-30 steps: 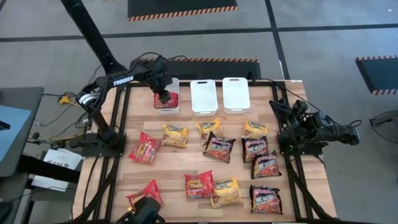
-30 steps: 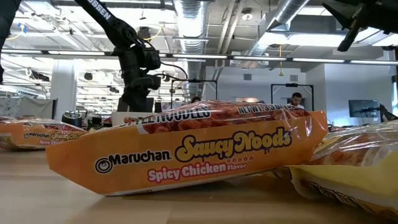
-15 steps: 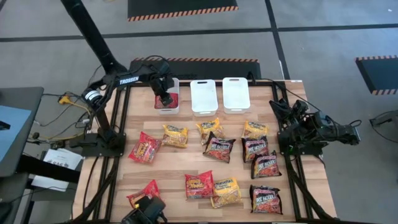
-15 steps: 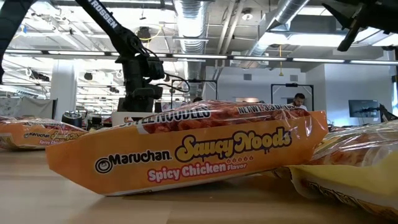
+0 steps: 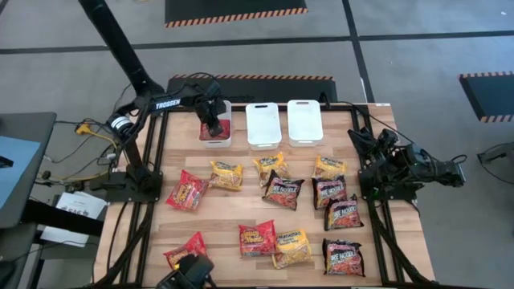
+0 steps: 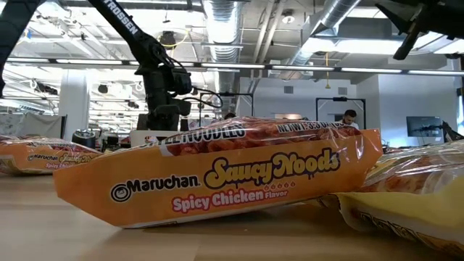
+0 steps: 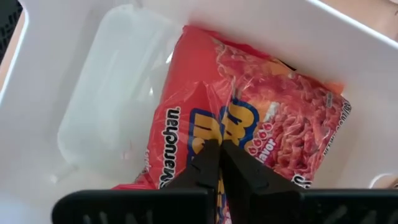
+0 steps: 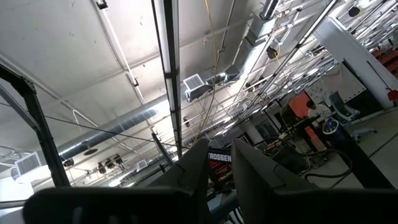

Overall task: Sort Maruchan noodles
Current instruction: Put the orange noodle pack into the left white bin

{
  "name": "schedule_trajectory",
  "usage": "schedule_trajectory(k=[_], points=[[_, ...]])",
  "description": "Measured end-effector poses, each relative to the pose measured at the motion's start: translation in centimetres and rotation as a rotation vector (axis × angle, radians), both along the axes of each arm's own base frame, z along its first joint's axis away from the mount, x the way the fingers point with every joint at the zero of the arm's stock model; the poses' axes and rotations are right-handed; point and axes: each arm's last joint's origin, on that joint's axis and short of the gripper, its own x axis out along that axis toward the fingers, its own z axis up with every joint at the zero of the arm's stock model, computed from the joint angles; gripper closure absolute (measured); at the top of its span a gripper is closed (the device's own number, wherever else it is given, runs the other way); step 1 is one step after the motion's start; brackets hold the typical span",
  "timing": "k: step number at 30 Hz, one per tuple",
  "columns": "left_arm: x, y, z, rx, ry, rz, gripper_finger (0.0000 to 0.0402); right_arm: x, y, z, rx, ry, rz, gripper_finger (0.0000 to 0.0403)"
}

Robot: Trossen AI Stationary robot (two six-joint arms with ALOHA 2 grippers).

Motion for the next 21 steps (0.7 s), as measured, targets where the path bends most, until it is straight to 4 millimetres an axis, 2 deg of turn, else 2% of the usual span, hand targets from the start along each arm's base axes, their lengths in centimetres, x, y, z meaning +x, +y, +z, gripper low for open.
schedule_trajectory(k=[13, 21], points=[[0.1, -1.8, 3.2, 0.098, -0.021, -0.062, 0.0401, 0.0, 0.0, 0.0, 0.002, 0.001, -0.003, 0.0305], [0.2, -2.0, 4.5, 0.196, -0.024, -0.068, 0.0401, 0.0, 0.0, 0.0, 0.002, 0.001, -0.003, 0.0305]])
